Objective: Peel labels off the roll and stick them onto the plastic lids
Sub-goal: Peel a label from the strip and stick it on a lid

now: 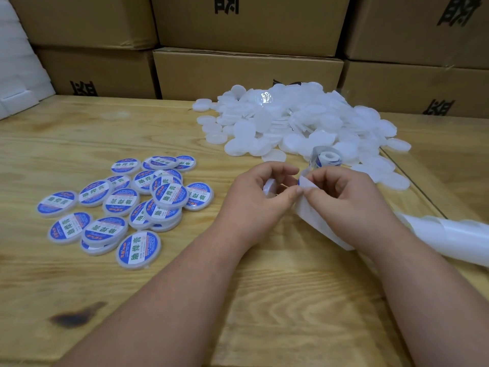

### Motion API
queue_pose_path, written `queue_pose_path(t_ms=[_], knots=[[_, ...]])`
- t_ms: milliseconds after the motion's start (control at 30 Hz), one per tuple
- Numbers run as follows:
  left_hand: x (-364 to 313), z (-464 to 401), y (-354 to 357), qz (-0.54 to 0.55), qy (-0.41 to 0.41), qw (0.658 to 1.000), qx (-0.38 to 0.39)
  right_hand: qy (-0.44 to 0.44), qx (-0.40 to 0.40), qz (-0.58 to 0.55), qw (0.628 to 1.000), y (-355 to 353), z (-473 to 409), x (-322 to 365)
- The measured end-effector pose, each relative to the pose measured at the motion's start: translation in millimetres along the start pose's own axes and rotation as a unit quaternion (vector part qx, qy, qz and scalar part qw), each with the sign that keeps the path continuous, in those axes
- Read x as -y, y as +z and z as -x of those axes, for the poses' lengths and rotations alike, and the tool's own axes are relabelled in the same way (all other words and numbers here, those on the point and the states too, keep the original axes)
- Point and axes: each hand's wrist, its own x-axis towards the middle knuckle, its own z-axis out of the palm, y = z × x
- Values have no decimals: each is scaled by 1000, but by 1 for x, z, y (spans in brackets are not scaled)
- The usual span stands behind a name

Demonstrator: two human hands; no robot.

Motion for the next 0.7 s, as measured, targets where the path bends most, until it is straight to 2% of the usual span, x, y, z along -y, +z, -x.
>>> queue_pose_path(t_ms=[333, 600, 700], knots=[[1, -3, -2, -34, 3, 998, -54, -17, 0, 32, 999, -5, 1, 4], [-1, -7, -12, -21, -25, 992, -119, 26, -86, 70, 993, -17, -4, -3], [-3, -5, -12, -8, -51, 992, -113, -6, -130, 100, 986, -15, -4, -4]])
